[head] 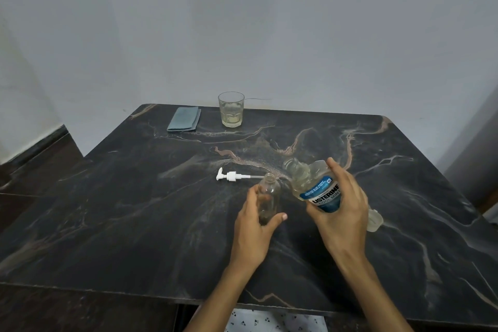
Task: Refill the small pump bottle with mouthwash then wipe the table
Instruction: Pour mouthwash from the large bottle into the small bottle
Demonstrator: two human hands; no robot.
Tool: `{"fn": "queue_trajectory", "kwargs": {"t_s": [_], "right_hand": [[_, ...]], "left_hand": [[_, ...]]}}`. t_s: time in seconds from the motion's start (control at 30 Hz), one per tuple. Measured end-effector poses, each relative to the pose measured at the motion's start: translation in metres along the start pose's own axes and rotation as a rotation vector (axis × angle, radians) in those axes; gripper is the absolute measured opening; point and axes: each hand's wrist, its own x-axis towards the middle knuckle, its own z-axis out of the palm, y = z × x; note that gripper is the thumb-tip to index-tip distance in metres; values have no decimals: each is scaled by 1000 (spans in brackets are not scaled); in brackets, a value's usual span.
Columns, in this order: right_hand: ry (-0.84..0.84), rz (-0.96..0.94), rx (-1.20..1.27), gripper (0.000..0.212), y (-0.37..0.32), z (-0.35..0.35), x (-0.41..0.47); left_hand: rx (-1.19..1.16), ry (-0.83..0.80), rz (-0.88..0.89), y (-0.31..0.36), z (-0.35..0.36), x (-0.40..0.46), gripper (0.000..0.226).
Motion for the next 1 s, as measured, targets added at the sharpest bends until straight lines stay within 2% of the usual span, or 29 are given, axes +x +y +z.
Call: {"fn": "queue_trajectory", "kwargs": {"t_s": [0.3,0.67,1.0], "right_hand": [[-18,-121,-158,96,-5,-4,4],[-51,-113,-208,92,-10,-10,7],[-103,-178,-311,96,-11,-16,16]], "left_hand": [[-50,-16,0,0,0,1,65],[-54,2,0,-1,0,1,69],[-49,-19,-22,1,-2,1,66]]}}
